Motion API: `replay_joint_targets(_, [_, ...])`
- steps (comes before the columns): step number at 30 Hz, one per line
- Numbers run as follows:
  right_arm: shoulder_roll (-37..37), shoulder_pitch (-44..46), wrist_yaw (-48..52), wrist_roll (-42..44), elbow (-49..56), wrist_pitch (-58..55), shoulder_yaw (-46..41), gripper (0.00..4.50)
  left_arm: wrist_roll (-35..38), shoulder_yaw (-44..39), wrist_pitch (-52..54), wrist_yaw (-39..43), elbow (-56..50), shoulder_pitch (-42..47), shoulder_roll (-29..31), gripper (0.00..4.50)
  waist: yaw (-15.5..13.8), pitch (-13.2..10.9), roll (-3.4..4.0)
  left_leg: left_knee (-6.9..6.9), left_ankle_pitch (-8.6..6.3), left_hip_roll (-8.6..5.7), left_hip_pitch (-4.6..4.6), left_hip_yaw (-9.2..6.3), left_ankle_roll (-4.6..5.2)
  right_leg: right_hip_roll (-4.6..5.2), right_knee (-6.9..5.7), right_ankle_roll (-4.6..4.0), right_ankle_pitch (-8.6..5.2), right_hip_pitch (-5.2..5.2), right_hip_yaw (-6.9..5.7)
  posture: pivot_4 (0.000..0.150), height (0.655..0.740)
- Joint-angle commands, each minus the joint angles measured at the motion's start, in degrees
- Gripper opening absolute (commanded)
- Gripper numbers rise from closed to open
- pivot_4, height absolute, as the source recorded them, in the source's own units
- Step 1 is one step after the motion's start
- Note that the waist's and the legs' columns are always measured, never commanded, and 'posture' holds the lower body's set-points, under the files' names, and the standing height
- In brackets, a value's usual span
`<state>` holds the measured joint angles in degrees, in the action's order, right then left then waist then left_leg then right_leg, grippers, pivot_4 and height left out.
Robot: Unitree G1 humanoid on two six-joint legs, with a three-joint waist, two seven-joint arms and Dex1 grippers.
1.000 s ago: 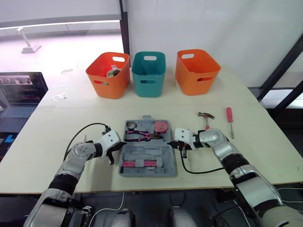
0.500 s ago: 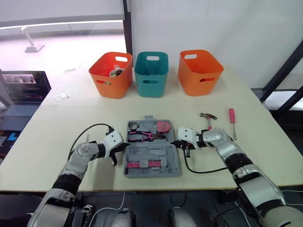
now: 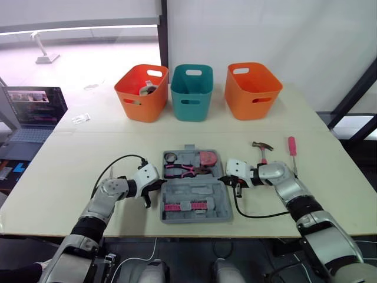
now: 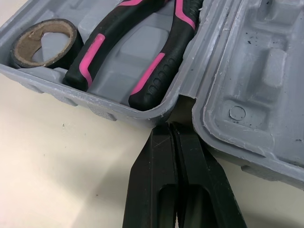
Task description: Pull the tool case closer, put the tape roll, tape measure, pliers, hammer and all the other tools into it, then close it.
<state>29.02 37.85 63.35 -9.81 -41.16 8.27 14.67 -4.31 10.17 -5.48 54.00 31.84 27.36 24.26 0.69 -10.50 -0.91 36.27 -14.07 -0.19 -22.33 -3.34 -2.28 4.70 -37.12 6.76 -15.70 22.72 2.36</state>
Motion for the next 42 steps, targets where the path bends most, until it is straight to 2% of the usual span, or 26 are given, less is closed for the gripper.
replay_joint_targets(1, [-1.3, -1.4, 1.6, 0.9, 2.7, -0.6, 1.5, 0.00, 0.7, 2.5, -2.4, 1.5, -1.7, 1.1, -2.5, 0.06, 0.0, 0.0, 0.00, 0.00, 0.00, 0.00, 0.00, 0.00, 0.00, 0.00, 0.00, 0.00, 0.00, 0.00, 0.00, 0.150, 0.7400])
replay_joint_targets(19, [-1.1, -0.8, 0.1, -0.2, 1.2, -1.2, 1.2, 0.00, 0.2, 1.3, -2.6, -0.1, -0.9, 0.6, -1.4, 0.06, 0.2, 0.0, -0.01, 0.00, 0.00, 0.00, 0.00, 0.00, 0.00, 0.00, 0.00, 0.00, 0.00, 0.00, 0.00, 0.150, 0.7400])
replay_joint_targets(28, [1.2, 1.2, -3.6, -0.6, -1.0, -3.0, -0.6, 0.00, 1.9, -2.5, 0.1, -2.7, 0.1, 1.0, 1.1, 0.06, 0.4, 0.0, -0.01, 0.01, 0.01, 0.00, 0.02, -0.01, -0.01, -0.01, -0.04, 0.01, 0.00, 0.00, 0.00, 0.150, 0.7400])
replay_joint_targets(35, [5.0, -2.3, 2.5, 5.7, 2.4, -4.3, -4.0, 0.00, 5.9, -6.4, 4.7, -1.3, -5.8, -4.7, 6.9, 0.06, 0.5, 0.0, -0.01, -0.05, 0.01, 0.01, -0.04, -0.02, -0.01, -0.01, -0.01, 0.03, -0.01, 0.09, 0.00, 0.150, 0.7400])
replay_joint_targets(42, [4.8, -3.8, 2.0, 6.1, 5.5, -4.3, -3.3, 0.00, 7.3, -5.7, 5.9, -0.7, -9.7, -7.0, 6.0, 0.06, 0.4, 0.0, -0.01, -0.02, 0.01, 0.01, -0.03, -0.01, -0.01, -0.01, -0.03, 0.03, -0.01, 0.07, 0.00, 0.150, 0.7400])
